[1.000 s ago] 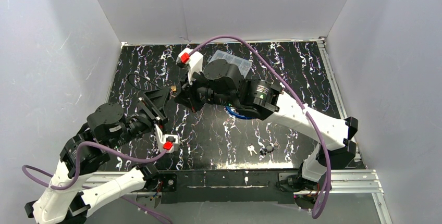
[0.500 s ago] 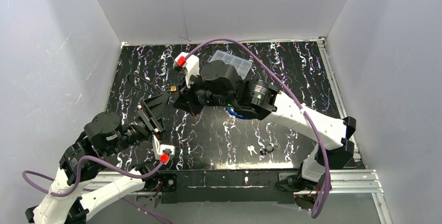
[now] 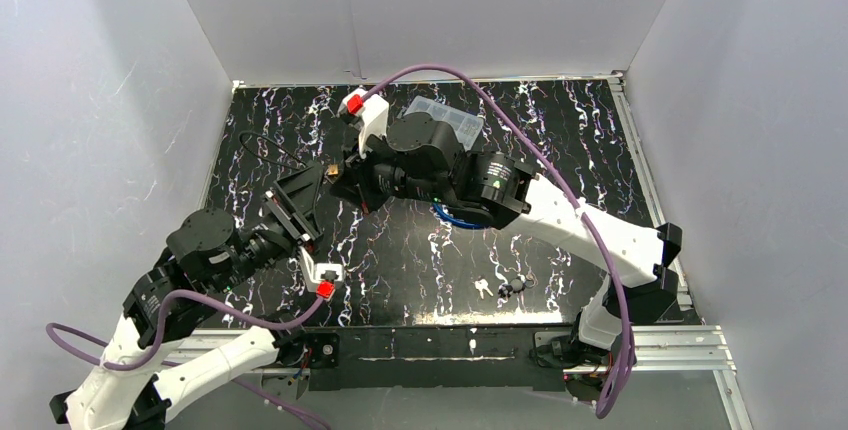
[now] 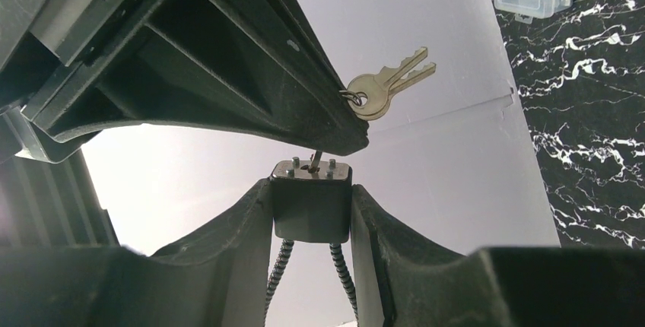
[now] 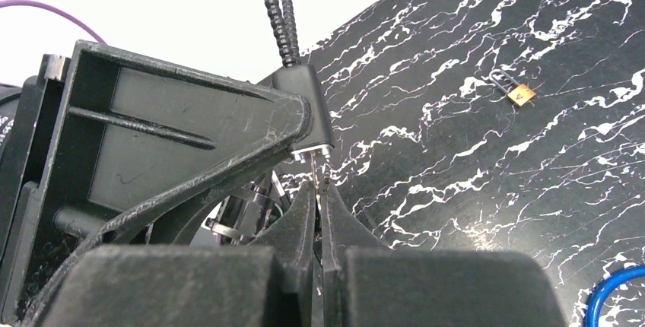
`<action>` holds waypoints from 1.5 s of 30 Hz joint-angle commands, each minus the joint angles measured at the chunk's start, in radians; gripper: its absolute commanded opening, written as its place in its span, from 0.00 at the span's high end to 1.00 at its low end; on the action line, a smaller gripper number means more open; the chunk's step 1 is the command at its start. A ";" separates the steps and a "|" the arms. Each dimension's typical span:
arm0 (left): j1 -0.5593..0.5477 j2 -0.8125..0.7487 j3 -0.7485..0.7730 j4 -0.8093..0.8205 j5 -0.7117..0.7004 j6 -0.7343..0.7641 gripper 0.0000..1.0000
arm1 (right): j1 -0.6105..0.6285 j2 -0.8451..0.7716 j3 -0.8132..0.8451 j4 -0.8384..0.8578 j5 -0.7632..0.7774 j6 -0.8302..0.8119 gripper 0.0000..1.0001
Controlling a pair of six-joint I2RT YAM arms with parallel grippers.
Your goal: Unlock with the key
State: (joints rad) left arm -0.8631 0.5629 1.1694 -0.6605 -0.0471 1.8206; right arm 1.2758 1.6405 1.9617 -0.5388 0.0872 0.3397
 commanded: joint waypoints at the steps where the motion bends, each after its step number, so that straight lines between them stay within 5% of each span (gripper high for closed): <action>1: -0.014 0.038 -0.023 0.053 0.061 0.002 1.00 | 0.025 0.029 0.025 0.190 -0.003 0.021 0.99; 27: -0.015 -0.008 -0.052 -0.038 0.069 0.082 1.00 | 0.009 0.077 0.171 0.032 -0.130 0.030 0.99; 39: -0.014 -0.038 -0.055 -0.035 0.137 0.067 1.00 | -0.015 -0.011 -0.023 0.271 -0.194 0.015 0.99; 45: -0.014 -0.051 -0.069 -0.060 0.165 0.116 1.00 | -0.040 0.011 0.037 0.265 -0.268 0.016 0.99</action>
State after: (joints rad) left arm -0.8631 0.4988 1.1301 -0.7010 -0.0521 1.8900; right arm 1.2430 1.6611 1.9400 -0.5011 -0.0673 0.3420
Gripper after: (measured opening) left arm 0.341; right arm 0.035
